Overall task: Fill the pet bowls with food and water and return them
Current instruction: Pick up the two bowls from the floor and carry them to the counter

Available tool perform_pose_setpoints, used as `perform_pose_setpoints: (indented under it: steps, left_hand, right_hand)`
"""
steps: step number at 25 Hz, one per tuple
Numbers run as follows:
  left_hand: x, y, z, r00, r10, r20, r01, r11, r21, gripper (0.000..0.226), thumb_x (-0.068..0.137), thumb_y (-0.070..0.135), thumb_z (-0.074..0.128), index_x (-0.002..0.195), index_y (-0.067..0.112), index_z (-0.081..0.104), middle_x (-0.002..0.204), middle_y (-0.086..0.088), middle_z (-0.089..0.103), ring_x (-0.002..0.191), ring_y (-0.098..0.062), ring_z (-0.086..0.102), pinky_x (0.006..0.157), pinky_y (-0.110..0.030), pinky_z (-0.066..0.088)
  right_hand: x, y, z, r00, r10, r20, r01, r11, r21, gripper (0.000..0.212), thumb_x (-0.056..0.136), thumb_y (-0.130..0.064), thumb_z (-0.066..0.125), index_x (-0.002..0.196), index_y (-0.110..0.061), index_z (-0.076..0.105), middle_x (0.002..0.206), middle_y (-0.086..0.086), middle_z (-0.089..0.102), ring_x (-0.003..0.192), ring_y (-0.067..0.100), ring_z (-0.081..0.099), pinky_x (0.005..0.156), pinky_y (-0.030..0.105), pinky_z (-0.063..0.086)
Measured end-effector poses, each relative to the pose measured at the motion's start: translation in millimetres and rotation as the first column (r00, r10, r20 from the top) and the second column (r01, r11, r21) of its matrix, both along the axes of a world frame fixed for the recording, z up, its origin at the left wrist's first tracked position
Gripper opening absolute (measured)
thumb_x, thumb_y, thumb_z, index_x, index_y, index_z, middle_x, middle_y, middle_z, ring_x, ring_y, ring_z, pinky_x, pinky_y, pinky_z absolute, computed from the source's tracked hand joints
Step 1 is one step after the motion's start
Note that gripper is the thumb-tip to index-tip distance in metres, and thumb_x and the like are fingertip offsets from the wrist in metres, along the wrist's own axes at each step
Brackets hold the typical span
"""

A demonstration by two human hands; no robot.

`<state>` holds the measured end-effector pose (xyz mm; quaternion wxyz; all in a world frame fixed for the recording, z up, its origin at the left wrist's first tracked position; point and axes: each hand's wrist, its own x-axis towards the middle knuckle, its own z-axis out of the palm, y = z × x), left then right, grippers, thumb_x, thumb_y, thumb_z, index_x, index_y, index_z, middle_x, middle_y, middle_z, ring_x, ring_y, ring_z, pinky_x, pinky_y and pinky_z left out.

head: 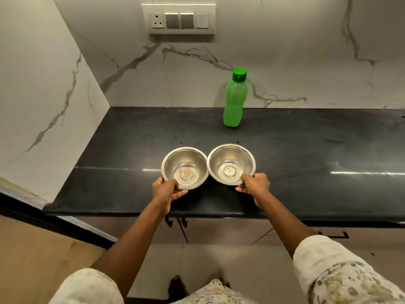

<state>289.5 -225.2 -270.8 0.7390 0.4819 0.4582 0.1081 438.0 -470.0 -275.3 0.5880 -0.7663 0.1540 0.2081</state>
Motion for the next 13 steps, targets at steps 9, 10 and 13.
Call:
perform_pose_setpoints:
  steps: [9, 10, 13]
  left_hand:
    - [20, 34, -5, 0.999, 0.03, -0.02, -0.03, 1.0, -0.004, 0.051, 0.092, -0.008, 0.063, 0.141, 0.002, 0.053, 0.112, -0.022, 0.071, 0.095, -0.038, 0.077, 0.071, -0.043, 0.067]
    - [21, 37, -6, 0.999, 0.038, -0.024, -0.038, 0.999, -0.004, 0.051, 0.092, -0.008, 0.064, 0.141, 0.002, 0.053, 0.112, -0.022, 0.071, 0.094, -0.038, 0.077, 0.07, -0.043, 0.067]
    - [23, 44, -11, 0.997, 0.067, -0.028, -0.068, 0.998, -0.008, 0.052, 0.092, -0.007, 0.065, 0.142, 0.001, 0.053, 0.112, -0.022, 0.071, 0.092, -0.036, 0.077, 0.069, -0.043, 0.067]
  right_hand:
    - [18, 31, -6, 0.995, -0.08, -0.061, 0.081, 0.996, 0.021, 0.028, 0.093, 0.001, 0.065, 0.121, 0.006, 0.064, 0.103, 0.021, 0.074, 0.078, 0.03, 0.079, 0.051, 0.029, 0.062]
    - [18, 33, -6, 0.994, -0.09, -0.067, 0.092, 0.995, 0.024, 0.029, 0.093, 0.002, 0.065, 0.121, 0.007, 0.064, 0.104, 0.022, 0.073, 0.078, 0.03, 0.079, 0.05, 0.029, 0.062]
    - [17, 36, -6, 0.991, -0.102, -0.09, 0.105, 0.994, 0.021, 0.031, 0.093, 0.0, 0.067, 0.123, 0.007, 0.064, 0.102, 0.021, 0.074, 0.077, 0.029, 0.079, 0.052, 0.03, 0.062]
